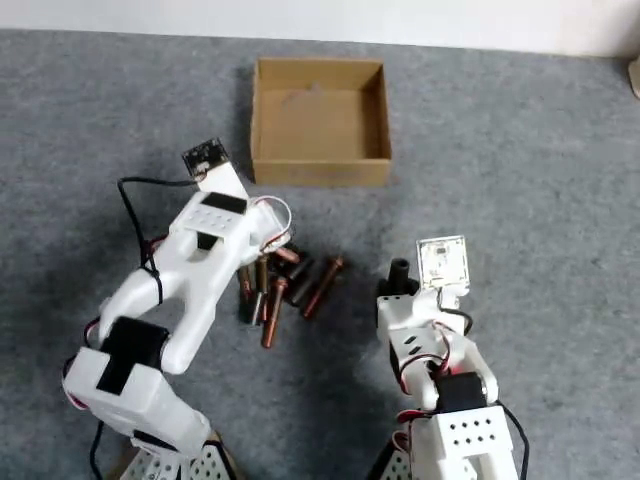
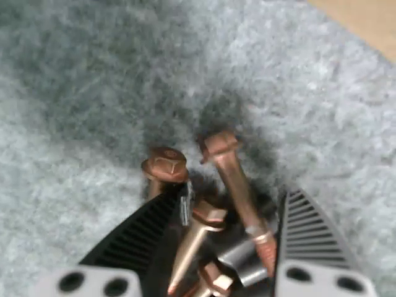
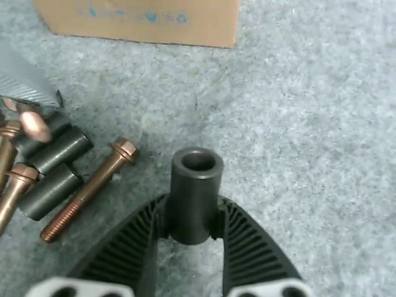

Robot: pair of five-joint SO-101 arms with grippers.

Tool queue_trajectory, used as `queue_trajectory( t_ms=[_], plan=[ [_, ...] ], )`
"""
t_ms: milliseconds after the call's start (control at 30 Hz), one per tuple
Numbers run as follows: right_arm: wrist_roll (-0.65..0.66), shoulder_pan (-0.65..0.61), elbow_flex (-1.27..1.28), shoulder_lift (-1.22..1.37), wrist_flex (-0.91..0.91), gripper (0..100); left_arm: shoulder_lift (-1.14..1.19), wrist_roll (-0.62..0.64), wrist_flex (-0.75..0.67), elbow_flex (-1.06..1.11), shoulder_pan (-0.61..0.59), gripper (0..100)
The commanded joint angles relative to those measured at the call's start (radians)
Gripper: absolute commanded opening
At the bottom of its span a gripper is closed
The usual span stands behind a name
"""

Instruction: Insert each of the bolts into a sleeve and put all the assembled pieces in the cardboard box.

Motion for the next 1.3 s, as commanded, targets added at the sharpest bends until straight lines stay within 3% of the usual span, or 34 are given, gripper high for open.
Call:
queue_trajectory(
  t_ms=[0, 600, 800, 1000, 1267],
  plan=[
    [0.017, 0.007, -0.007, 0.002, -0.028, 0.5, -0.004, 0.021, -0.012, -0.045, -0.019, 22],
    [0.017, 0.007, -0.005, 0.002, -0.028, 0.5, 0.002, 0.054, -0.014, -0.044, 0.041, 22],
    [0.017, 0.007, -0.005, 0.002, -0.028, 0.5, 0.117, 0.055, -0.023, -0.101, 0.038, 22],
    [0.017, 0.007, -0.005, 0.002, -0.028, 0.5, 0.157, 0.055, 0.023, -0.157, 0.038, 1],
    [0.017, 0.007, -0.005, 0.002, -0.028, 0.5, 0.154, 0.052, 0.028, -0.157, 0.042, 1]
  ],
)
